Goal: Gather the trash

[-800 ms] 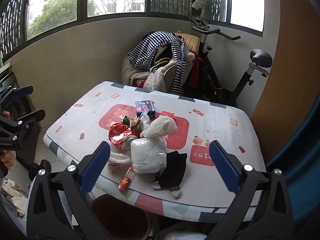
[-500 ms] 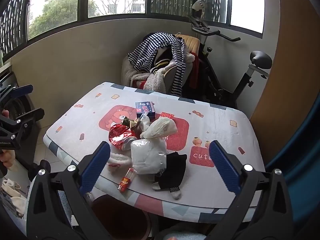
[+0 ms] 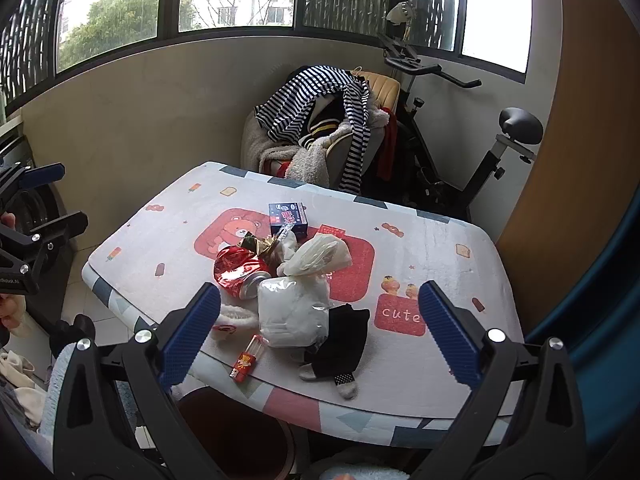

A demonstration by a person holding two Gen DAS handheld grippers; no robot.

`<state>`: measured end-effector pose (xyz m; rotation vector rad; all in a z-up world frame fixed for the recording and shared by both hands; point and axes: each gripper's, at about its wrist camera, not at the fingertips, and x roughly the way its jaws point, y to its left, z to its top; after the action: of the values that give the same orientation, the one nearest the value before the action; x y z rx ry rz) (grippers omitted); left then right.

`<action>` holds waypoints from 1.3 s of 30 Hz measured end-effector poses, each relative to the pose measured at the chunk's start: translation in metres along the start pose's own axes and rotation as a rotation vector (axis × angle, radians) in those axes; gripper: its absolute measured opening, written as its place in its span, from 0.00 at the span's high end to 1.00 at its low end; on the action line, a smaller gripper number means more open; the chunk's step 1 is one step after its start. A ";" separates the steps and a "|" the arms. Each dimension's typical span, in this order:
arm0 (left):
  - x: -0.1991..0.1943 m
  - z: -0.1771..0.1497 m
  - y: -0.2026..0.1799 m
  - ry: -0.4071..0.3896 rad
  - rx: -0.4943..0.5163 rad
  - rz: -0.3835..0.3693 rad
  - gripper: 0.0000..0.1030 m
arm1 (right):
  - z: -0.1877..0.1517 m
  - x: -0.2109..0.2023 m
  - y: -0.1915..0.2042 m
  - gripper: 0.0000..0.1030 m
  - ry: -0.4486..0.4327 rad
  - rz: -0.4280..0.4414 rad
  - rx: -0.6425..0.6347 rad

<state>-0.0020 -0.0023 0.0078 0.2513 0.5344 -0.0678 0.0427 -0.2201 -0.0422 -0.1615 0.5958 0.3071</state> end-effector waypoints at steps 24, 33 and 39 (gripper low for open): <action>-0.002 -0.010 -0.003 0.002 -0.006 0.004 0.05 | -0.001 -0.001 0.000 0.05 -0.002 -0.004 -0.003; -0.001 -0.012 0.000 0.004 -0.004 0.005 0.05 | -0.004 -0.001 -0.003 0.05 0.000 -0.009 -0.002; 0.001 -0.011 0.002 0.005 -0.011 0.003 0.05 | -0.005 -0.001 -0.003 0.05 0.000 -0.009 -0.003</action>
<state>-0.0065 0.0021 -0.0016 0.2415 0.5396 -0.0613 0.0404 -0.2246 -0.0453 -0.1673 0.5943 0.2994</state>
